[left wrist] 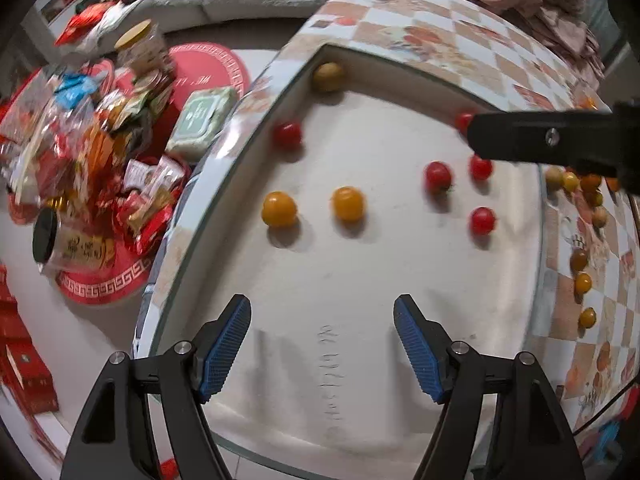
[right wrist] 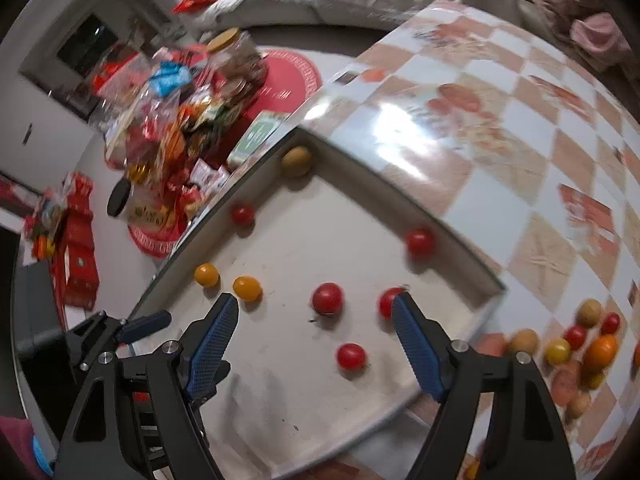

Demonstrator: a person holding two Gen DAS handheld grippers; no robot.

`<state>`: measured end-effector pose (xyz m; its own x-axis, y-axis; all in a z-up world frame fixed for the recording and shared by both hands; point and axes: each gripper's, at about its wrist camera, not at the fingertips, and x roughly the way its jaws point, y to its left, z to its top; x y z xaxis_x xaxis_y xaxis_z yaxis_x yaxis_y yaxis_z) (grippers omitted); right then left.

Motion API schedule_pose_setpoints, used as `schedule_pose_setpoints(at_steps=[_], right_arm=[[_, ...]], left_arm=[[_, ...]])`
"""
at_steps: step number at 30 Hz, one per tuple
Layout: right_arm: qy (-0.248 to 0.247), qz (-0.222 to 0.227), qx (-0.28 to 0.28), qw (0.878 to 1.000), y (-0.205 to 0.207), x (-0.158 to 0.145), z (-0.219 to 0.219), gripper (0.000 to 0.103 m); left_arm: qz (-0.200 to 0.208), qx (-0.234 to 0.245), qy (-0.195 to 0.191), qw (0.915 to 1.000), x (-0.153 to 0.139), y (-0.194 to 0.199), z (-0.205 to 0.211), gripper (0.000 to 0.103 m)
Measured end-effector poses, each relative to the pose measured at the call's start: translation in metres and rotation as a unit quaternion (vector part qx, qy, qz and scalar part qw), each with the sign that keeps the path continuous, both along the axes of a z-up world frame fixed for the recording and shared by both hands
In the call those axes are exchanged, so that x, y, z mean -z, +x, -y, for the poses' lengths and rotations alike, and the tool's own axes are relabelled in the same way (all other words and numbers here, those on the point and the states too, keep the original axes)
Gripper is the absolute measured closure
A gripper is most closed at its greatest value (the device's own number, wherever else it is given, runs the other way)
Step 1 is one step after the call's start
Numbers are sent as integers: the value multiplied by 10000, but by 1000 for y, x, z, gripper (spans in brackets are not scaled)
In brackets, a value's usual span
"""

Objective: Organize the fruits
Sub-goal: 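Move both open tools back over the fruit on the table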

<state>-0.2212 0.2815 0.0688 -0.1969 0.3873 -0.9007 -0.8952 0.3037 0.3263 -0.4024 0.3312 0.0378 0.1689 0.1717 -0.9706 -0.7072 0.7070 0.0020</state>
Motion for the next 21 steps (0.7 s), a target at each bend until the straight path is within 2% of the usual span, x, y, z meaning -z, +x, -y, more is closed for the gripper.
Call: schedule_pose_setpoints(at_steps=[5, 9, 16, 21], right_arm=[[45, 18, 493, 9988, 28, -11, 31, 21], [-95, 111, 1074, 9941, 61, -13, 77, 21], [-758, 234, 2039, 9758, 114, 11, 163, 21], [-927, 128, 2406, 9661, 134, 24, 194, 21]], left_arm=[[148, 392, 39, 9991, -16, 30, 19, 28], [286, 872, 111, 9957, -29, 60, 42, 28], [504, 1653, 66, 9849, -46, 111, 87, 28], [484, 1972, -136, 9791, -40, 142, 117, 28]])
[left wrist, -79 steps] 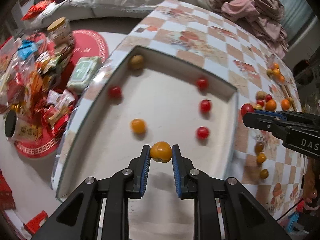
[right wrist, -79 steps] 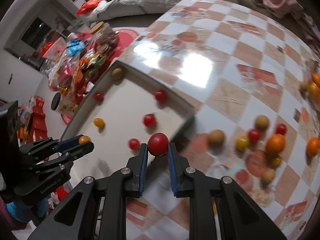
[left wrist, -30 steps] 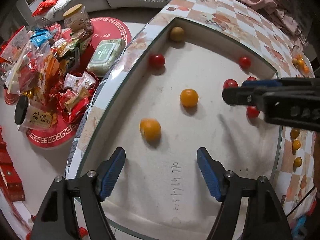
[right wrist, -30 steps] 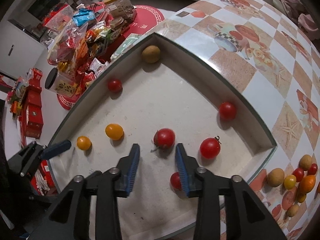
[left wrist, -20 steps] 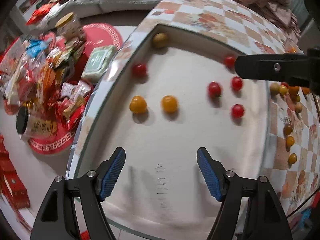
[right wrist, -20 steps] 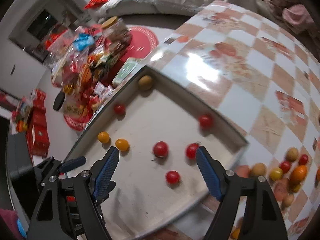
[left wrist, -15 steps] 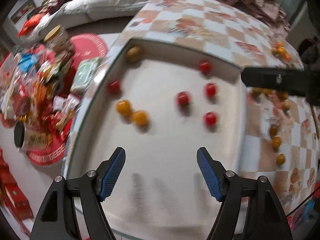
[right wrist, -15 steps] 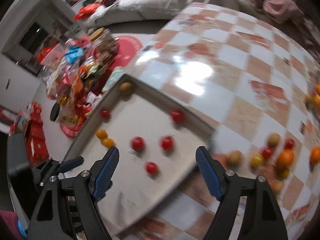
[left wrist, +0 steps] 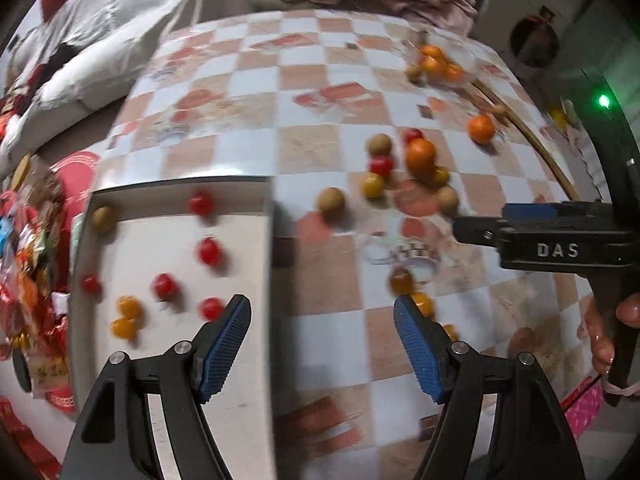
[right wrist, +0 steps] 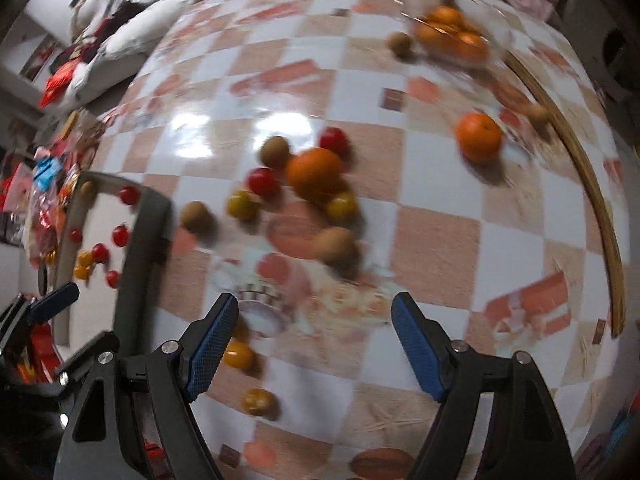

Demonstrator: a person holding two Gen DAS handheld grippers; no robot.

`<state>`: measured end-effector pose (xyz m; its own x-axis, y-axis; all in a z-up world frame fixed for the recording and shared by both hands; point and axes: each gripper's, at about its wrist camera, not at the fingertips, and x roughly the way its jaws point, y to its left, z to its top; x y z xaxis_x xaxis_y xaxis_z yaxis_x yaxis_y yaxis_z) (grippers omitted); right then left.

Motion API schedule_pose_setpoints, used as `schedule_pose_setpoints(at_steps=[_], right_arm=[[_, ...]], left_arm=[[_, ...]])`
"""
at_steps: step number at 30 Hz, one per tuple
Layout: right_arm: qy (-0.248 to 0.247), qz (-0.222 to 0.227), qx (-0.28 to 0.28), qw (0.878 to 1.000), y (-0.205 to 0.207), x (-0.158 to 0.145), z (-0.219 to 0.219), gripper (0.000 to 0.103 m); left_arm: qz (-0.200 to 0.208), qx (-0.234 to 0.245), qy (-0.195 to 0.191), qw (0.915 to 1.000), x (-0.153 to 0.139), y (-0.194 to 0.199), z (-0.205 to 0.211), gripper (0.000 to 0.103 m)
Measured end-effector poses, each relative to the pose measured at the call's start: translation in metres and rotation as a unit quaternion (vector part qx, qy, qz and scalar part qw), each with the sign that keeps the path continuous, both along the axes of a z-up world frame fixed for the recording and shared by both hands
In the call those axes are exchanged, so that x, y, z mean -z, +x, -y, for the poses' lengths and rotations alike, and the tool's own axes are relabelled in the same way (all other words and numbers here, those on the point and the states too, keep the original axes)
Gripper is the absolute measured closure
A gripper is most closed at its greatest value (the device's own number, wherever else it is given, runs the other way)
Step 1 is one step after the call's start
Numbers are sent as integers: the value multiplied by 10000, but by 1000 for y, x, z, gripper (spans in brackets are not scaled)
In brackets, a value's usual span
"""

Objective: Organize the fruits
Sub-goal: 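Move both open tools back over the fruit on the table, then grasp a brown tomato with the left tool while the right tool grasps a kiwi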

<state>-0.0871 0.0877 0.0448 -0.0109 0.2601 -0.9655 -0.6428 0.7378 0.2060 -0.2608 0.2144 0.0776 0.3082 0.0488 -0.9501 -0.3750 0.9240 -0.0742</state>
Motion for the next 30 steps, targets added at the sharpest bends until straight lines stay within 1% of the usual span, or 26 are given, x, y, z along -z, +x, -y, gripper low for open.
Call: schedule_pose_setpoints(at_steps=[3, 6, 10, 11, 16, 20, 21, 22, 23, 26, 27, 28, 29, 30], right_arm=[[2, -94, 90, 9999, 7, 7, 3, 21], [39, -166, 121, 9998, 14, 14, 6, 21], [85, -269, 123, 9995, 21, 22, 4, 22], [104, -289, 112, 9995, 22, 22, 4, 23], [112, -376, -119, 9992, 26, 30, -5, 38], [173, -350, -191, 9991, 26, 32, -11, 42], [183, -337, -212, 9990, 26, 32, -13, 44], [181, -310, -241, 9991, 25, 32, -16, 45], [179, -298, -262, 9991, 25, 32, -18, 45], [110, -191, -375, 9991, 22, 32, -24, 51], [99, -170, -405, 9990, 21, 32, -25, 54], [84, -144, -434, 9989, 20, 32, -26, 58], [70, -120, -450, 9989, 20, 32, -26, 60], [52, -85, -464, 9989, 20, 32, -26, 66]], left_arm=[[-75, 44, -152, 9998, 10, 12, 12, 28], [-183, -9, -408, 9990, 25, 24, 15, 28], [-315, -139, -527, 9980, 43, 31, 20, 28], [-340, -169, -562, 9977, 46, 32, 20, 28], [-422, -313, -606, 9968, 58, 36, 22, 29], [-447, -339, -563, 9968, 62, 40, 26, 29], [-469, -329, -549, 9969, 63, 42, 27, 30], [-498, -308, -544, 9968, 63, 44, 28, 40], [-547, -282, -537, 9967, 65, 45, 30, 44], [-592, -228, -431, 9971, 65, 49, 36, 44], [-613, -232, -386, 9971, 65, 49, 37, 45], [-628, -247, -328, 9972, 65, 50, 38, 52], [-622, -253, -300, 9973, 65, 49, 37, 55], [-600, -251, -324, 9974, 64, 50, 37, 61]])
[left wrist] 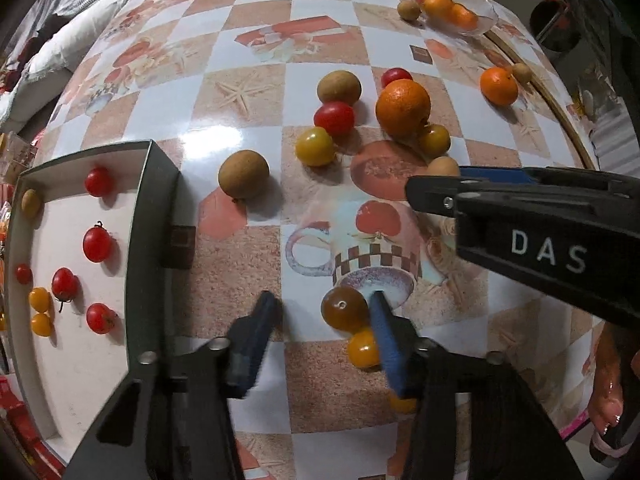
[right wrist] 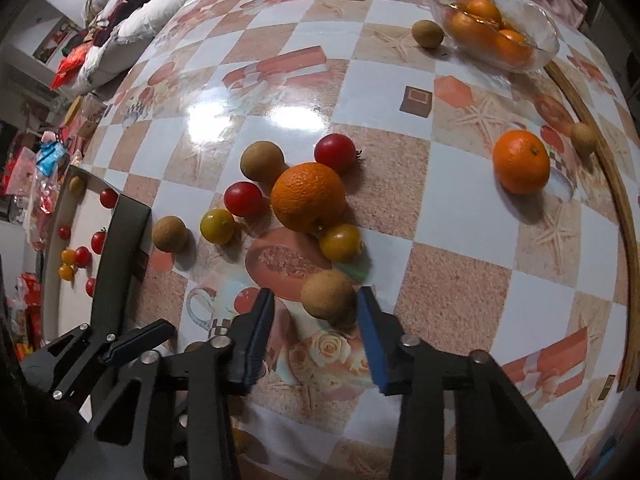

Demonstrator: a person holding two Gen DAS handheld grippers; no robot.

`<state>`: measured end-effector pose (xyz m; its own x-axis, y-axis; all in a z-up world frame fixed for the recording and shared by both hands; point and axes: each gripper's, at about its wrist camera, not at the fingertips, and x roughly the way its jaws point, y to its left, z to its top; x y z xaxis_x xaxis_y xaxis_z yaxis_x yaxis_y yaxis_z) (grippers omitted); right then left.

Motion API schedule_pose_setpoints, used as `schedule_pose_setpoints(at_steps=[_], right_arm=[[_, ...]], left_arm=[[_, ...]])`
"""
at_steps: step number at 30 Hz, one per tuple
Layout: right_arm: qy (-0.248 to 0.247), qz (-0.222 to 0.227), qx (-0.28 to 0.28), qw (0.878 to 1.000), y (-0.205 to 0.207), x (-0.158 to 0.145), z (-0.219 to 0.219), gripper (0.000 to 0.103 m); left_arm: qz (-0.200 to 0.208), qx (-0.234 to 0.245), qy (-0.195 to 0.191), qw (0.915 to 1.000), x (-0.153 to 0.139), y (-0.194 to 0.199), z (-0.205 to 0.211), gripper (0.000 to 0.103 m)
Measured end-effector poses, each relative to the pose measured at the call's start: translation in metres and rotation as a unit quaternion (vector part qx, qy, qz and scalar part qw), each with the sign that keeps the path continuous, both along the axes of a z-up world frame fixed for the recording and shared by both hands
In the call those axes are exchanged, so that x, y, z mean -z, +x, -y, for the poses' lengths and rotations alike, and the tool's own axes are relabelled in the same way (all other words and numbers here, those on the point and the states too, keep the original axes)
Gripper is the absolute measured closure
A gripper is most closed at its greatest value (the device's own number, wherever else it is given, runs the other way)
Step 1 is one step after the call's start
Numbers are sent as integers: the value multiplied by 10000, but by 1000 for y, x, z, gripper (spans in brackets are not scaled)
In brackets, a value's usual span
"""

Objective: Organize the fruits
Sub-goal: 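Grasp a brown tomato with the left tool while the right tool grasps a kiwi, then carry the brown tomato and kiwi to the white tray and open both tools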

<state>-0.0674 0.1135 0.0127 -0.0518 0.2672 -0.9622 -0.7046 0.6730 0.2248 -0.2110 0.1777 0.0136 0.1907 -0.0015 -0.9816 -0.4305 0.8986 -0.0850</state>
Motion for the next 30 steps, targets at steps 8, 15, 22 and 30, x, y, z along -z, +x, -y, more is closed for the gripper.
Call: schedule_pose_setpoints(at_steps=[8, 15, 22, 30], right_arm=[[104, -85, 143, 9998, 5, 0, 8, 75], [242, -228, 378, 9987, 9, -6, 27, 75], [325, -247, 417, 9983, 6, -17, 33, 75], [389, -222, 244, 9987, -4, -30, 22, 75]], left_arm=[[201, 21, -385, 9991, -5, 2, 4, 80], [480, -171, -694, 9963, -20, -9, -15, 80], [620, -244, -659, 9956, -36, -15, -26, 80], [756, -325, -556, 9951, -56, -37, -38, 80]])
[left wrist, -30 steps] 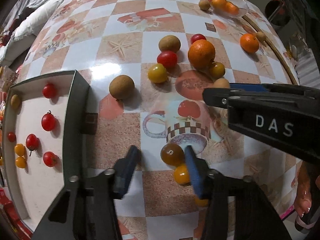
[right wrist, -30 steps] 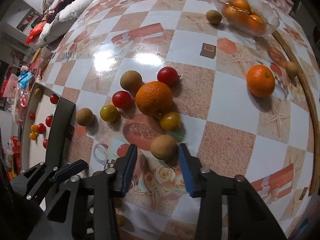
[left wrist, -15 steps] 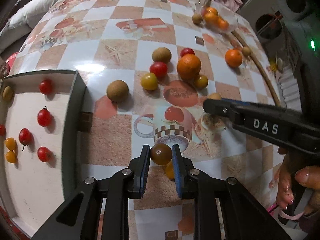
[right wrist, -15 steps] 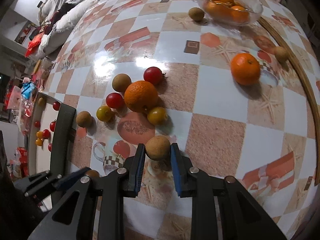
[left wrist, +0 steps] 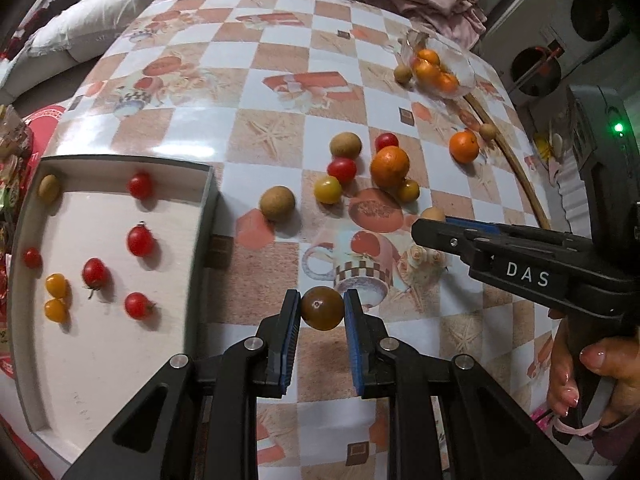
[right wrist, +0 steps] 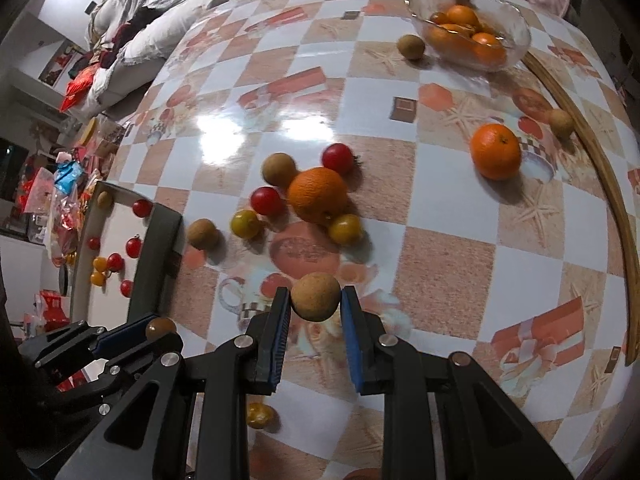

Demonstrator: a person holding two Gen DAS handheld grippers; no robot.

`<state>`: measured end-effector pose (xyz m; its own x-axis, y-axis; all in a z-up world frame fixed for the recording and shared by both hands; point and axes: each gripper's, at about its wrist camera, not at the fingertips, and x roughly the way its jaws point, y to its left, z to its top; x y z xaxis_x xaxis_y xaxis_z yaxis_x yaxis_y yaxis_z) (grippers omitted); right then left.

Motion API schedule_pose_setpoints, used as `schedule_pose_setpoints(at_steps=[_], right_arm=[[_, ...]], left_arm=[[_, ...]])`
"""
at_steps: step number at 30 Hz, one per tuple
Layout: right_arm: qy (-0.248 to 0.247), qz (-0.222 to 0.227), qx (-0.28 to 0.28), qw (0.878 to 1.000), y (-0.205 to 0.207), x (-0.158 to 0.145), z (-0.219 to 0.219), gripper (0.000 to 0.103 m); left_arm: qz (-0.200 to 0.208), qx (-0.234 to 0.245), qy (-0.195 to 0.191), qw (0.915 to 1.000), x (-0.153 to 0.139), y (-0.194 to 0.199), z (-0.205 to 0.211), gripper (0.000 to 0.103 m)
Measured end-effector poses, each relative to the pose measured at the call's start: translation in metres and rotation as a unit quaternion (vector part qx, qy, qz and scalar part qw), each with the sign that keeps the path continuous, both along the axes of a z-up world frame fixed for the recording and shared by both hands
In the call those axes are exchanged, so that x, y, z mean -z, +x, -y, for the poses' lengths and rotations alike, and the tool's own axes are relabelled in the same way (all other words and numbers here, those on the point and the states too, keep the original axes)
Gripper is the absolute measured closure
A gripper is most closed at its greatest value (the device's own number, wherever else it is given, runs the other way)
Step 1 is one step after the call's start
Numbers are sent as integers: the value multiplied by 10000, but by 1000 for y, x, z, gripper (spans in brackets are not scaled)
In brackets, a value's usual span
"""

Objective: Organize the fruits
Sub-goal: 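Carry the brown tomato and kiwi to the white tray and open both tools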

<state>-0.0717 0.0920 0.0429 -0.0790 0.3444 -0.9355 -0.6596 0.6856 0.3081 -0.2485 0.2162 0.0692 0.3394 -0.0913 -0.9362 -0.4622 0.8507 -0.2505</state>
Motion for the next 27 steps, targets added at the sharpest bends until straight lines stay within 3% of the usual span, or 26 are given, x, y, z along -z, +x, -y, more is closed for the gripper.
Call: schedule_pose_setpoints(at_steps=[14, 27], right_arm=[[84, 37, -564, 9984, -37, -14, -51, 75], [193, 32, -1314, 9911, -88, -24, -114, 75]], left_arm=[[-33, -680, 224, 9974, -8, -59, -52, 80], [-191, -1487, 395, 9879, 1, -126, -104, 80]])
